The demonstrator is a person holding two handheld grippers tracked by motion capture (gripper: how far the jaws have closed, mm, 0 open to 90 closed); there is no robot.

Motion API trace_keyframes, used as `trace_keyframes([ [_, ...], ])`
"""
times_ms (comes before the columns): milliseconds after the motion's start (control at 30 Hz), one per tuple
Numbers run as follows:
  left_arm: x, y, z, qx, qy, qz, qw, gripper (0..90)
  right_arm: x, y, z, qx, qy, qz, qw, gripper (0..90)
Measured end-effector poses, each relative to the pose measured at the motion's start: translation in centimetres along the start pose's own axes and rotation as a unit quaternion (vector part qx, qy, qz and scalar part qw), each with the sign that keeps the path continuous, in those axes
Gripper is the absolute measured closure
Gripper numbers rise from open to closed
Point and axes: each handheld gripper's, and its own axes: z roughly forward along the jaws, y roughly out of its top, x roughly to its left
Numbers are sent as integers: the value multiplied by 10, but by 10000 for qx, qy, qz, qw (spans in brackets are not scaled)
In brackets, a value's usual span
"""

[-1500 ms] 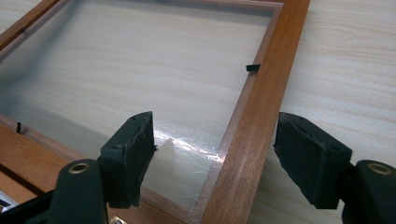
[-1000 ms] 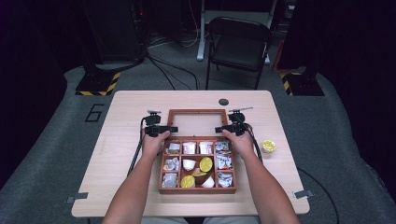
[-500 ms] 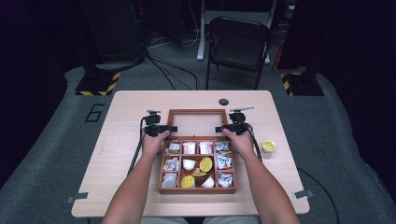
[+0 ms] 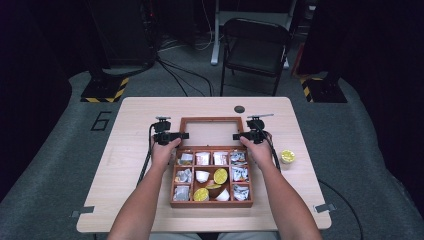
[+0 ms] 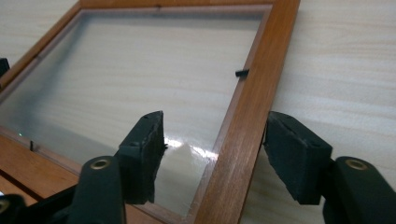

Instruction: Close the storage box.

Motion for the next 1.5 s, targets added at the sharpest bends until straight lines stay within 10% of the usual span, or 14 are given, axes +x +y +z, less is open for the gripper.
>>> trace_keyframes([
  [1500, 6, -5, 10, 332, -192, -330, 9987, 380, -9, -3, 8, 344, 438, 545, 9970, 322],
])
